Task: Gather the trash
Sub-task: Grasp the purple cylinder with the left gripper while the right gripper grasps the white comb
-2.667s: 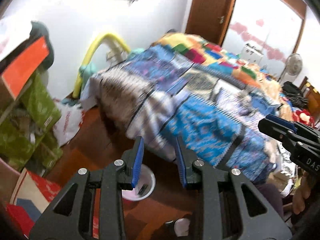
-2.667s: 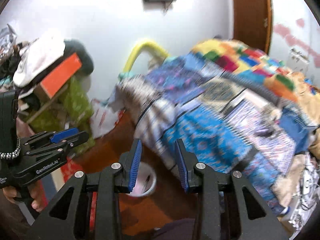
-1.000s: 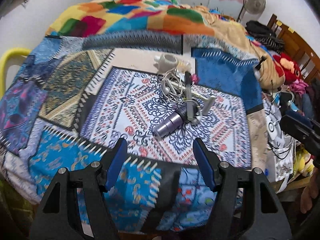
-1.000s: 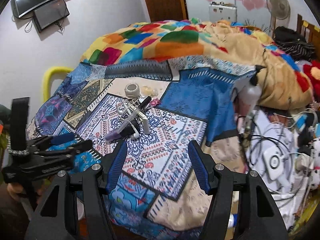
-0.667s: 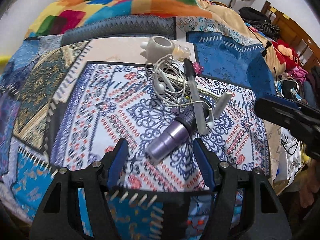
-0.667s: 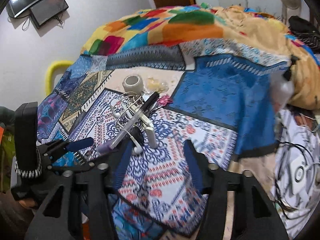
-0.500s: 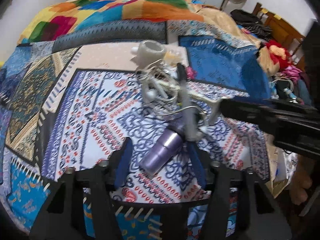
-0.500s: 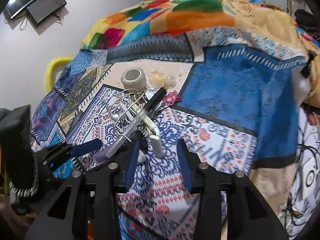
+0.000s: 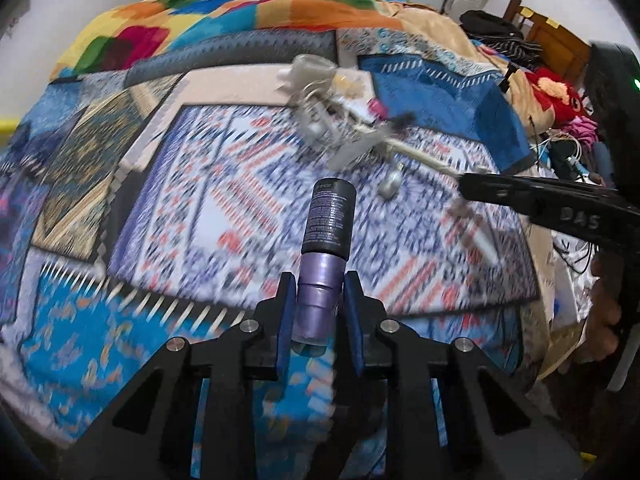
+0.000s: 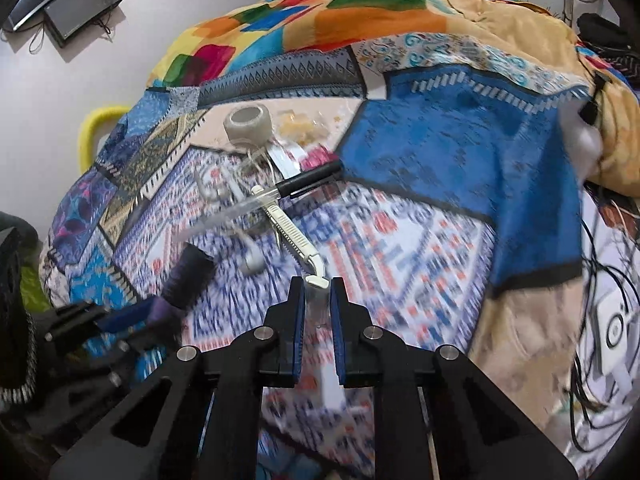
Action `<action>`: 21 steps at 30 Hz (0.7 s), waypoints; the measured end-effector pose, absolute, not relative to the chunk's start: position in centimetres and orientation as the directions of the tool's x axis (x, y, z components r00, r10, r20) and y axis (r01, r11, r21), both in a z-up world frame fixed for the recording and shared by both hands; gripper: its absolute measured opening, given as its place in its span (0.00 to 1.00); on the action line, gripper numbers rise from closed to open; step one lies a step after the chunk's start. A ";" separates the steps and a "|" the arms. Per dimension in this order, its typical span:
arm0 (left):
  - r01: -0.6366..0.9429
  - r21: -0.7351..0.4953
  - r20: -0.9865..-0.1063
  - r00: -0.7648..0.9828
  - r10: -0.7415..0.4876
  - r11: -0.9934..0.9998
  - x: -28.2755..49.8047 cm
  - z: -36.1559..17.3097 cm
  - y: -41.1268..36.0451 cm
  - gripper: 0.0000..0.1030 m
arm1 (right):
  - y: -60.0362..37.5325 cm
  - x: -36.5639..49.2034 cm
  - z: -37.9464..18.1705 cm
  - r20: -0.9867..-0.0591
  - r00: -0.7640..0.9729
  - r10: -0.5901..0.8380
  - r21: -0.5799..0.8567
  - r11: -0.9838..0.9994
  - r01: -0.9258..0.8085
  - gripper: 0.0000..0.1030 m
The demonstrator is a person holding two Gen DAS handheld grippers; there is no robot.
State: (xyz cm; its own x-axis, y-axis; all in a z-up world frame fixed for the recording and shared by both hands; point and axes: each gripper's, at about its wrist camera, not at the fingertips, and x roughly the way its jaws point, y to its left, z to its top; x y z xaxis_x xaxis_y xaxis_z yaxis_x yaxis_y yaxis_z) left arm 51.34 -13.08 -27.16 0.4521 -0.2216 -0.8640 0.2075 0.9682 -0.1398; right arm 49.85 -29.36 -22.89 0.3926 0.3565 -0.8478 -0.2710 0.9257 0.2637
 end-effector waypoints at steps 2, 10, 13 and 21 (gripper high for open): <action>0.189 -0.152 -0.874 0.433 -0.222 0.970 50.4 -27.1 -12.3 0.23 | -30.1 48.8 -22.9 -0.853 0.384 0.353 0.264 0.927 -0.266 0.11; 0.166 -0.137 -0.892 0.408 -0.195 0.976 50.1 -27.3 -12.4 0.30 | -30.5 46.7 -22.9 -0.861 0.369 0.349 0.249 0.923 -0.292 0.11; 0.169 -0.127 -0.888 0.420 -0.188 0.977 50.9 -27.3 -12.8 0.34 | -30.2 47.2 -23.5 -0.865 0.351 0.359 0.263 0.919 -0.293 0.11; 0.184 -0.081 -0.871 0.465 -0.159 0.980 51.9 -27.5 -14.1 0.34 | -29.5 47.7 -24.3 -0.858 0.360 0.366 0.267 0.917 -0.296 0.12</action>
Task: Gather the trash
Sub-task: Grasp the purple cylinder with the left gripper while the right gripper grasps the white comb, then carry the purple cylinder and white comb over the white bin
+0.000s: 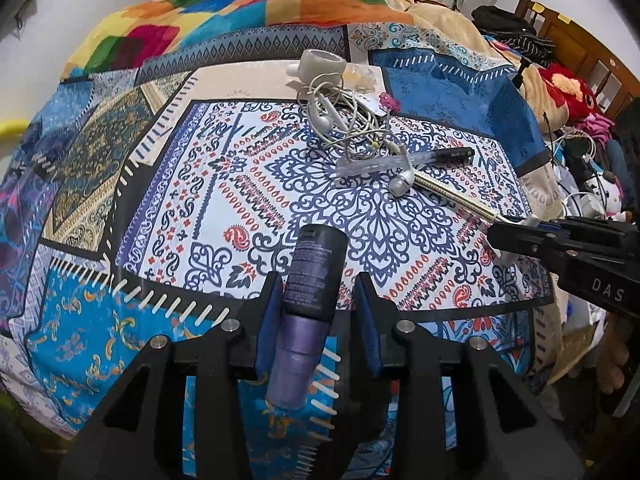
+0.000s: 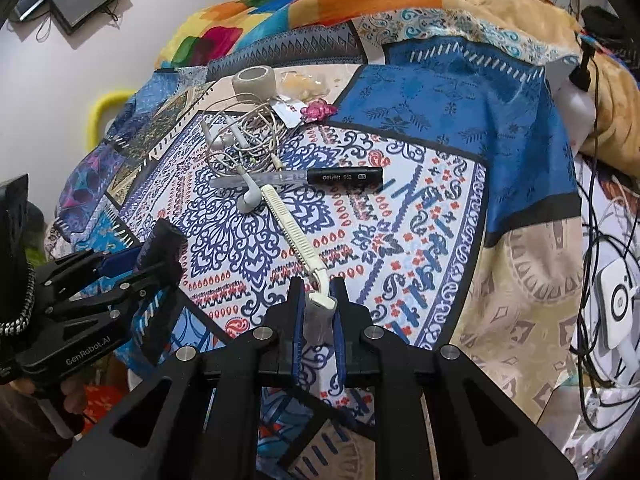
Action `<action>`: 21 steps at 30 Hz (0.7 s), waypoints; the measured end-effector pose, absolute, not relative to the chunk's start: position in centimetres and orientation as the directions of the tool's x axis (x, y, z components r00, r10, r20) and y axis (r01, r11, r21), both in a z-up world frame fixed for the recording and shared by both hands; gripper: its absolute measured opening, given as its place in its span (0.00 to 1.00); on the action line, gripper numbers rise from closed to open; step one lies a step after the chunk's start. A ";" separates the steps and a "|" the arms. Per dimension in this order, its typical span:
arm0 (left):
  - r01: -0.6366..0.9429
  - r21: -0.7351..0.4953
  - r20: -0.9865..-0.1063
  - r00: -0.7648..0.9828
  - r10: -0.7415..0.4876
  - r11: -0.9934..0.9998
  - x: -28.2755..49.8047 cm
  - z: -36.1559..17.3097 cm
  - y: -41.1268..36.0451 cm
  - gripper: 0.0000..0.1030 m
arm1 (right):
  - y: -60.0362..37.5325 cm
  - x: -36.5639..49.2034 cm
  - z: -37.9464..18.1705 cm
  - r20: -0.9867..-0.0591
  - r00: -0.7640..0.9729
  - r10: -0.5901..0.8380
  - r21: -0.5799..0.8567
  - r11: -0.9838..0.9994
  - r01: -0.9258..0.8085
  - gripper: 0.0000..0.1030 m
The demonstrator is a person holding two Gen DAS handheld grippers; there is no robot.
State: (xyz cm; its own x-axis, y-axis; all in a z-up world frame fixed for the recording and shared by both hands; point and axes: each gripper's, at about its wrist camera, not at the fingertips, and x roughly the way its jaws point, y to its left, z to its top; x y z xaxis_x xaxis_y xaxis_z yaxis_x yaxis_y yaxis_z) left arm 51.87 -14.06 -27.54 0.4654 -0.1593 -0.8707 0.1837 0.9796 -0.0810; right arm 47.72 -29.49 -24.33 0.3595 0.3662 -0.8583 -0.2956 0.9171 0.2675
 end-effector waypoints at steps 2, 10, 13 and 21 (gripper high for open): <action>0.181 -0.054 -0.870 0.475 -0.135 0.982 51.9 -27.5 -14.2 0.29 | -29.3 47.6 -24.3 -0.861 0.368 0.351 0.249 0.922 -0.297 0.11; 0.130 -0.096 -0.875 0.461 -0.145 0.987 51.7 -26.6 -13.6 0.27 | -30.0 46.5 -22.7 -0.860 0.387 0.332 0.245 0.935 -0.257 0.11; 0.119 -0.118 -0.859 0.487 -0.161 0.986 50.8 -24.7 -13.4 0.26 | -30.3 45.5 -21.2 -0.850 0.412 0.327 0.238 0.938 -0.253 0.11; 0.116 -0.138 -0.794 0.581 -0.180 0.984 46.8 -18.2 -12.8 0.25 | -30.3 42.4 -15.3 -0.800 0.502 0.329 0.215 0.938 -0.271 0.11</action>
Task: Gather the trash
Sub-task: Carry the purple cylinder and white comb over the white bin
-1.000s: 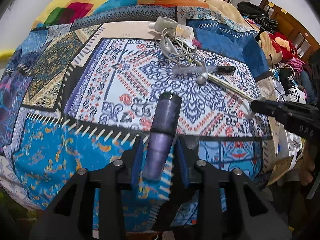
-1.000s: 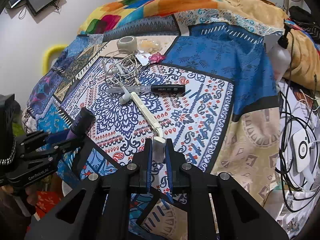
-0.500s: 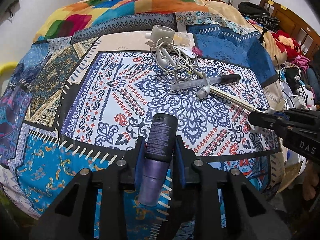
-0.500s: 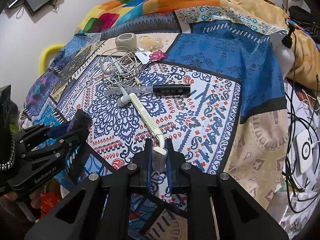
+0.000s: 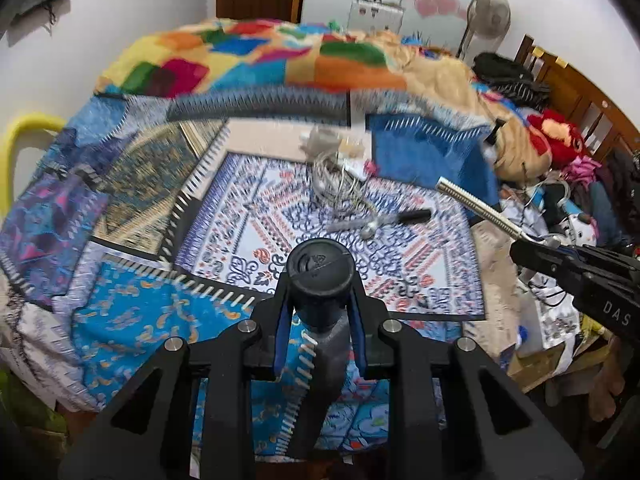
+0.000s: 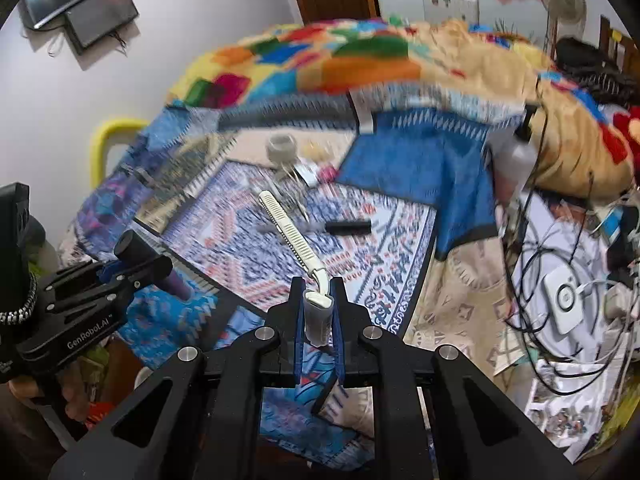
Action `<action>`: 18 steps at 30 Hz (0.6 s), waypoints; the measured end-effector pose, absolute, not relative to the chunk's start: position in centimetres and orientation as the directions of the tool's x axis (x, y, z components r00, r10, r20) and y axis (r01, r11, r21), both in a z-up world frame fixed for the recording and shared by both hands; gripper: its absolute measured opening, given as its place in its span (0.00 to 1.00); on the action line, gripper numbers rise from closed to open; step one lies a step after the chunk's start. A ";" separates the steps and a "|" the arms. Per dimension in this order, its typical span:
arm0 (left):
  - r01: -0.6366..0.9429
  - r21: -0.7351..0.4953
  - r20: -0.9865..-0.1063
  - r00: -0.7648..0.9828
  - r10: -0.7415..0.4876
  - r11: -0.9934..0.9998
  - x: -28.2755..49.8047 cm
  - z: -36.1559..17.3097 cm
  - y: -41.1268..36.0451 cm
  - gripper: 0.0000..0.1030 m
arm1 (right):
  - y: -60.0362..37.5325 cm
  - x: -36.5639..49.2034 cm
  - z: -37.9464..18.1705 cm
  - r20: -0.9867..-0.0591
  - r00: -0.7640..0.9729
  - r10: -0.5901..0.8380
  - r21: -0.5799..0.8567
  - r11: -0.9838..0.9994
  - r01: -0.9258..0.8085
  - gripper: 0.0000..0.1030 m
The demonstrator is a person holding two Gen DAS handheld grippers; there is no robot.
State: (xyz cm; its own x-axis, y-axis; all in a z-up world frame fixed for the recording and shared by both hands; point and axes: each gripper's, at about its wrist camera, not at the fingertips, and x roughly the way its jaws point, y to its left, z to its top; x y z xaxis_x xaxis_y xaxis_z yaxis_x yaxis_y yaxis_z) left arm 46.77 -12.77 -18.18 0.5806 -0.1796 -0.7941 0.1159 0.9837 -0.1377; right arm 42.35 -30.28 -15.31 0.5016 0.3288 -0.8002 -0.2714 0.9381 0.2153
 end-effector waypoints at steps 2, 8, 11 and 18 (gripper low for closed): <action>0.115 -0.137 -0.778 0.602 -0.179 0.984 45.5 -16.7 -12.5 0.25 | -30.0 41.3 -13.4 -0.778 0.531 0.335 0.210 0.936 -0.282 0.11; 0.103 -0.130 -0.724 0.670 -0.165 0.986 41.4 -12.4 -10.9 0.25 | -28.9 38.1 -8.8 -0.721 0.593 0.358 0.202 0.927 -0.314 0.11; 0.085 -0.128 -0.701 0.698 -0.151 0.988 39.0 -10.6 -9.6 0.25 | -28.0 36.7 -7.2 -0.701 0.607 0.374 0.197 0.920 -0.338 0.11; 0.027 -0.130 -0.655 0.748 -0.106 0.991 33.5 -7.7 -5.9 0.25 | -25.1 32.6 -4.2 -0.658 0.628 0.415 0.174 0.896 -0.409 0.11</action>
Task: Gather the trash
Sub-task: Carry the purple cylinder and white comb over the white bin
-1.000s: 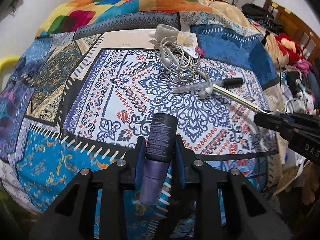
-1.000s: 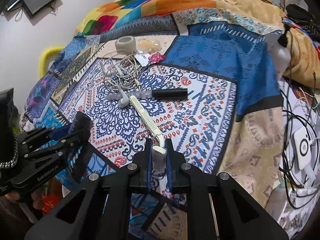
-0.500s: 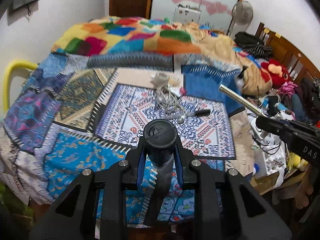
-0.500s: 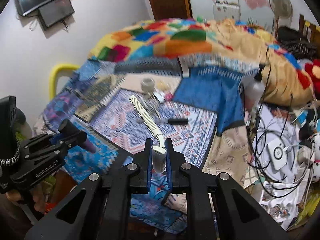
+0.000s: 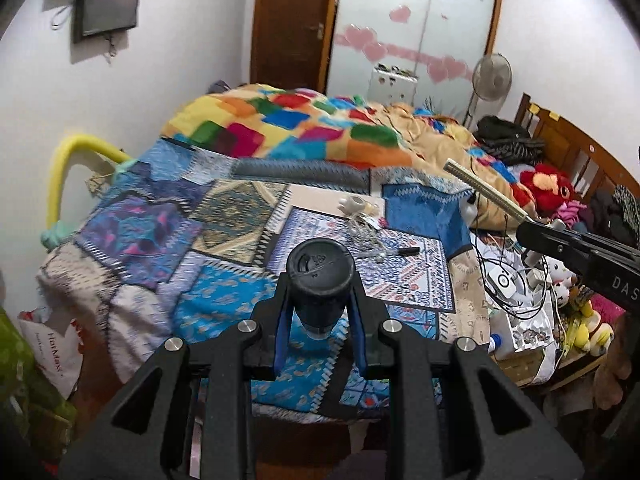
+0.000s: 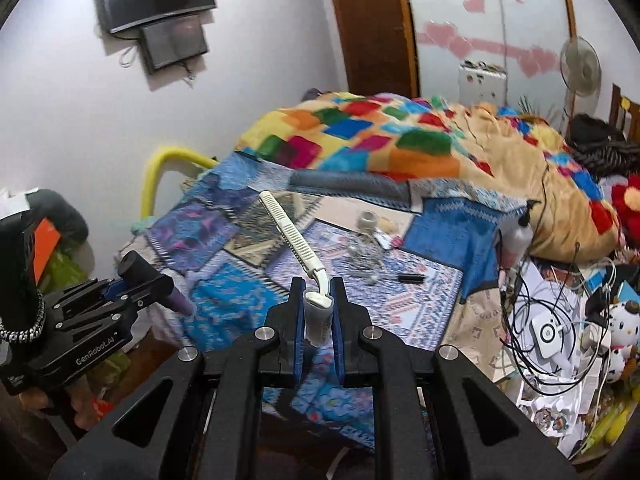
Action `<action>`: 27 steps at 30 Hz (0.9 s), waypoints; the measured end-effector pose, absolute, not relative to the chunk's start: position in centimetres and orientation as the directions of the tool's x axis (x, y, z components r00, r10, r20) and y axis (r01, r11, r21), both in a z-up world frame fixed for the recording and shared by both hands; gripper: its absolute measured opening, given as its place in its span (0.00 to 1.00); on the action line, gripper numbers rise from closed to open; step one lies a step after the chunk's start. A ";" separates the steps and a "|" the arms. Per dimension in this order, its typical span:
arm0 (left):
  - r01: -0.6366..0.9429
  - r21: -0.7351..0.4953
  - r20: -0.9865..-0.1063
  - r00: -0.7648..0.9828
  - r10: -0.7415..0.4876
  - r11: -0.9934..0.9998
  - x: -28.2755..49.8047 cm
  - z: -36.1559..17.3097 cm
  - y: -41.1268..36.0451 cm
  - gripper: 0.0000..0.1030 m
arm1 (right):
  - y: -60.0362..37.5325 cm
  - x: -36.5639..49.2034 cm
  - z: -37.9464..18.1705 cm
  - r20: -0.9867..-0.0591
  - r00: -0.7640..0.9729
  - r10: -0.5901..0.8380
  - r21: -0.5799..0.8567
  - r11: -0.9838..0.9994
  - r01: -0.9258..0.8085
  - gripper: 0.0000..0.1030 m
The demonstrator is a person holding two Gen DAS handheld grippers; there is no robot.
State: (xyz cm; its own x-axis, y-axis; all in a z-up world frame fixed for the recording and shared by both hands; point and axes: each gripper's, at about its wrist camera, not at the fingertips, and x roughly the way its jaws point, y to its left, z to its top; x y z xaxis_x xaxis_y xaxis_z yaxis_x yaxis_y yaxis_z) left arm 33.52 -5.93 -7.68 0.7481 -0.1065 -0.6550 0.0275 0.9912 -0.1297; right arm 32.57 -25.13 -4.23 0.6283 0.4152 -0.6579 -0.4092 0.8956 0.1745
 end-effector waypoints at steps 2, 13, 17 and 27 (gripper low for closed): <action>0.009 -0.132 -0.642 0.761 -0.092 0.991 31.8 -7.0 -4.6 0.25 | -24.0 31.2 -3.6 -0.648 0.627 0.432 0.170 0.885 -0.433 0.11; -0.105 -0.123 -0.616 0.788 0.007 0.987 23.4 -6.3 2.8 0.25 | -17.5 25.6 -3.6 -0.655 0.558 0.509 0.166 0.818 -0.550 0.11; -0.152 -0.123 -0.626 0.779 0.042 0.981 20.9 -7.0 5.6 0.25 | -14.9 23.7 -4.4 -0.673 0.513 0.533 0.171 0.786 -0.594 0.11; -0.263 -0.105 -0.711 0.694 0.113 0.959 16.3 -12.4 11.4 0.25 | -7.7 20.5 -9.0 -0.765 0.358 0.536 0.176 0.708 -0.684 0.11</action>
